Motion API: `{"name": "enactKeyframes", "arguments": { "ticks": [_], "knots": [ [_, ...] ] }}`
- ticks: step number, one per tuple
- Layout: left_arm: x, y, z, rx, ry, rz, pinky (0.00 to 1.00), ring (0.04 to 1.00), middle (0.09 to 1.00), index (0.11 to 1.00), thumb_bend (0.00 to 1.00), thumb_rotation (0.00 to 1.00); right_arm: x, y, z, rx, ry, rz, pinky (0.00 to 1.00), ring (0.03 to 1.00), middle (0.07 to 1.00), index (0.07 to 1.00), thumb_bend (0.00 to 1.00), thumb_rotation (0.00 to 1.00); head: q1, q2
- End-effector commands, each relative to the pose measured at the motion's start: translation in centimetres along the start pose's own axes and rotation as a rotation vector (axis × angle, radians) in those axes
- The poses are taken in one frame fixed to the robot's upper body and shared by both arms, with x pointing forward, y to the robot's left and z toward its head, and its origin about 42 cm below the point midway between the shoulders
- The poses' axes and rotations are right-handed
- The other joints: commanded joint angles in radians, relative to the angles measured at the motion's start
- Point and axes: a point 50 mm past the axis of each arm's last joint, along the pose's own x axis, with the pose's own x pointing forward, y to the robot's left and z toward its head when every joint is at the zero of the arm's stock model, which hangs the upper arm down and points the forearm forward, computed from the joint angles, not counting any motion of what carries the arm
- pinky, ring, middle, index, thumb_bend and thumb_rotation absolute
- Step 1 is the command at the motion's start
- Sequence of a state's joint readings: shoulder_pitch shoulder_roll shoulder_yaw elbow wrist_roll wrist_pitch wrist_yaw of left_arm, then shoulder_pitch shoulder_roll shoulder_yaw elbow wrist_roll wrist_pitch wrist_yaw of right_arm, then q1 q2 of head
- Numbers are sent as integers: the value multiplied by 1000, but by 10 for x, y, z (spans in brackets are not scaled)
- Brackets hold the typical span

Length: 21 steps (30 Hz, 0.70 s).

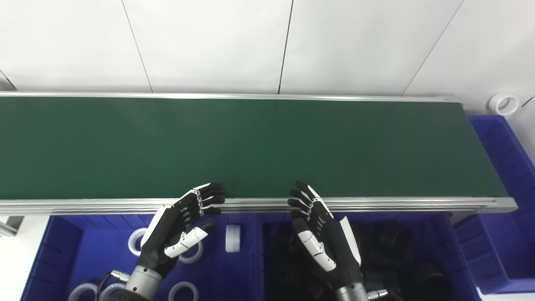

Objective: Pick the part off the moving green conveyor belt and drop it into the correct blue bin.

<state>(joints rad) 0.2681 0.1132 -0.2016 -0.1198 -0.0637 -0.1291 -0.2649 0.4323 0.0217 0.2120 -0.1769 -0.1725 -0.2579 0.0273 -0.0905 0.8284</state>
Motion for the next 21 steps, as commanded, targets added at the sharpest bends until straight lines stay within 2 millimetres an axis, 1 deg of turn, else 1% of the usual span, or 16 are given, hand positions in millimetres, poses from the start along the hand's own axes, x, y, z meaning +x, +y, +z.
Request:
{"name": "enactKeyframes", "arguments": {
  "ticks": [1, 4, 10, 15, 21],
  "knots": [
    [5, -1, 9, 9, -46, 1, 692, 767, 803, 792, 815, 602, 2, 0, 8, 5, -28, -3, 738, 820, 858, 910, 529, 759, 4, -1],
    [4, -1, 8, 12, -46, -1, 687, 764, 805, 797, 786, 587, 2, -1, 8, 6, -29, -2, 738, 823, 866, 914, 524, 749, 6, -2],
    [3, -2, 8, 21, -50, -6, 686, 763, 806, 798, 765, 579, 0, -1, 6, 11, -29, 2, 739, 826, 871, 916, 525, 744, 8, -11],
    [3, -3, 8, 23, -47, -7, 676, 756, 803, 791, 803, 592, 0, 0, 6, 16, -29, 0, 737, 825, 871, 914, 522, 733, 9, -16],
    [2, -5, 8, 40, -49, -6, 673, 754, 799, 785, 816, 590, -1, -1, 5, 13, -26, -1, 733, 821, 867, 911, 535, 741, 14, -24]
  ]
}}
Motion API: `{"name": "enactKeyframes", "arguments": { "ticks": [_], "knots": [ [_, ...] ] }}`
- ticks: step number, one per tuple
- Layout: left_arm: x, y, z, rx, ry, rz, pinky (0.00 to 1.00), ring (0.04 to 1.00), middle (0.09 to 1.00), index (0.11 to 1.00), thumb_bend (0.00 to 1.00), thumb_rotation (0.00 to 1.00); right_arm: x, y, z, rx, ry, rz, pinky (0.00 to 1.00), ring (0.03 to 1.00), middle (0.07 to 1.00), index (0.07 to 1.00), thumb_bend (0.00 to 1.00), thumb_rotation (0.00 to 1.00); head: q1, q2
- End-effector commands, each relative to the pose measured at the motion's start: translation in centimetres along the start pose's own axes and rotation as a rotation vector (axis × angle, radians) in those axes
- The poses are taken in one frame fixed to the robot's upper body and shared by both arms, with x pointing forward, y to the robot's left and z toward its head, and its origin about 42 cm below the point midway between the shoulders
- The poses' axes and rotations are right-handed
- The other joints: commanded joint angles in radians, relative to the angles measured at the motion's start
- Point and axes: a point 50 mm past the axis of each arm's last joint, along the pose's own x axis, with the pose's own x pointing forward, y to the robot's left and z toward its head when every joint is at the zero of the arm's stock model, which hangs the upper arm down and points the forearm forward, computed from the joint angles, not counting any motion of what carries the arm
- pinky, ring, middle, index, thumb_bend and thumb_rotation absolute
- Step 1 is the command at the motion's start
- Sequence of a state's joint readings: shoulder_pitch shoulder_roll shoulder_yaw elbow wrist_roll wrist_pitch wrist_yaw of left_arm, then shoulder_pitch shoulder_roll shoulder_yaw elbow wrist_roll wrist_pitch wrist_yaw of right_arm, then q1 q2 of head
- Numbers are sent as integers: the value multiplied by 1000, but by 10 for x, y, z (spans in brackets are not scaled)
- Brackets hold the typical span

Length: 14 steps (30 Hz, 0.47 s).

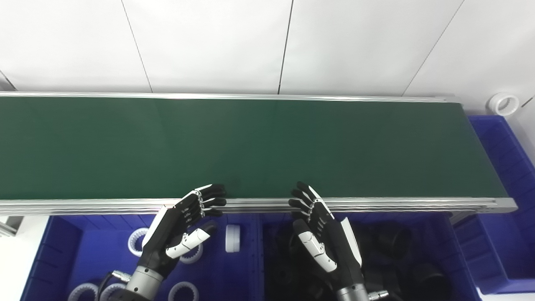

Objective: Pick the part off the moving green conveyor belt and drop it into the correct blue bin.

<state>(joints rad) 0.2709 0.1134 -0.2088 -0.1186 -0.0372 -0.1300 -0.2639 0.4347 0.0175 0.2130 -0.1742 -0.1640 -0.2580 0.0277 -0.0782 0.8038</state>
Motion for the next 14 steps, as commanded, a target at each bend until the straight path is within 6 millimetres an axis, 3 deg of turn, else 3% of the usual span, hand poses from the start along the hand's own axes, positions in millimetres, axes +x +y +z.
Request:
{"name": "enactKeyframes", "arguments": {
  "ticks": [1, 14],
  "knots": [
    [2, -3, 10, 20, -59, 2, 673, 754, 799, 785, 817, 591, 0, 0, 6, 7, -30, -3, 733, 821, 867, 911, 535, 741, 2, 0],
    [-5, -6, 12, -3, -65, 8, 705, 767, 802, 784, 812, 563, 0, -2, 4, 7, -30, 1, 731, 821, 863, 903, 532, 742, 13, -12]
  ]
}}
